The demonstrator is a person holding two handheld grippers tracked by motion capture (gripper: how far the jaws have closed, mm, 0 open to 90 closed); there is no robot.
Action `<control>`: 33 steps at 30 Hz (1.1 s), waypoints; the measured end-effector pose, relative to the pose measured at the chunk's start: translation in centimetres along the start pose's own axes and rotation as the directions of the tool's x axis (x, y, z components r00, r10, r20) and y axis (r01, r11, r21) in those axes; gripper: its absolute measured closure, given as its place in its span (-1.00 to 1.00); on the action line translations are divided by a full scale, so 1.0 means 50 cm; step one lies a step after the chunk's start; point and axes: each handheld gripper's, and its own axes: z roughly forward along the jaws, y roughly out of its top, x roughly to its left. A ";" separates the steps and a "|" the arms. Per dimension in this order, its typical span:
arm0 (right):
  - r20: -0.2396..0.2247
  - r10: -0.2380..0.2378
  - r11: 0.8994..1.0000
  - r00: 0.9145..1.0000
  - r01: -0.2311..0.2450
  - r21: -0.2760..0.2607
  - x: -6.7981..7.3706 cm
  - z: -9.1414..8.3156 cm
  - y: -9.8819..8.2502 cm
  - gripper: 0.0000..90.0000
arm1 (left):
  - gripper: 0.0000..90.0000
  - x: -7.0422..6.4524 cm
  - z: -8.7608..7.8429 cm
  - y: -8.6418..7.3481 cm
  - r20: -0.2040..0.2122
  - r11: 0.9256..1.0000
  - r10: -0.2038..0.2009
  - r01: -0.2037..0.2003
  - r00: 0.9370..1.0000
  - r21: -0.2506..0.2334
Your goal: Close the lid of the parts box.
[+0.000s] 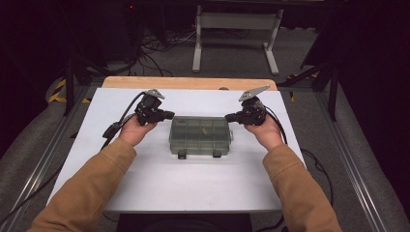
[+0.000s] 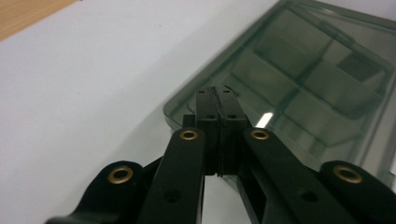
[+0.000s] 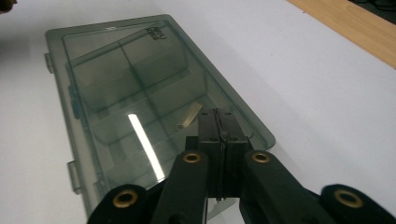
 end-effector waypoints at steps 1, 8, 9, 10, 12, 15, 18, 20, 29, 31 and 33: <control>0.000 -0.005 1.000 1.000 0.005 0.009 0.008 -0.003 0.001 1.00 | 1.00 -0.004 -0.001 0.000 0.012 1.000 0.001 -0.001 1.000 0.007; -0.008 -0.009 0.999 1.000 0.010 0.047 0.030 -0.006 0.002 1.00 | 1.00 -0.032 -0.009 0.003 0.015 0.997 0.038 -0.039 0.999 0.061; -0.007 -0.011 0.999 1.000 0.011 0.053 0.034 -0.006 0.001 1.00 | 1.00 -0.035 -0.011 0.003 0.020 0.997 0.040 -0.041 0.999 0.064; -0.009 -0.010 0.998 1.000 0.011 0.063 0.039 -0.006 0.000 1.00 | 1.00 -0.038 -0.012 0.002 0.020 0.997 0.037 -0.038 0.999 0.062; -0.014 -0.018 0.997 1.000 0.019 0.068 0.045 -0.005 -0.001 1.00 | 1.00 -0.043 -0.013 0.002 0.024 0.997 0.045 -0.046 0.999 0.067; -0.017 -0.020 0.997 1.000 0.022 0.079 0.054 -0.005 -0.004 1.00 | 1.00 -0.055 -0.015 0.002 0.030 0.996 0.056 -0.058 0.998 0.072; -0.020 -0.021 0.996 1.000 0.023 0.089 0.063 -0.006 -0.008 1.00 | 0.99 -0.064 -0.016 0.000 0.040 0.995 0.069 -0.072 0.997 0.075; -0.024 -0.020 0.995 0.999 0.023 0.097 0.067 -0.005 -0.010 1.00 | 0.99 -0.070 -0.017 -0.003 0.040 0.994 0.074 -0.077 0.996 0.083; -0.036 -0.025 0.991 0.999 0.029 0.127 0.085 0.005 -0.024 1.00 | 0.99 -0.079 -0.013 -0.020 0.071 0.991 0.093 -0.099 0.993 0.086; -0.036 -0.022 0.992 0.999 0.027 0.124 0.087 0.006 -0.027 1.00 | 0.99 -0.083 -0.013 -0.024 0.073 0.990 0.101 -0.108 0.992 0.093; -0.036 -0.021 0.992 0.999 0.025 0.127 0.090 0.007 -0.030 1.00 | 0.99 -0.085 -0.011 -0.027 0.071 0.990 0.104 -0.111 0.992 0.091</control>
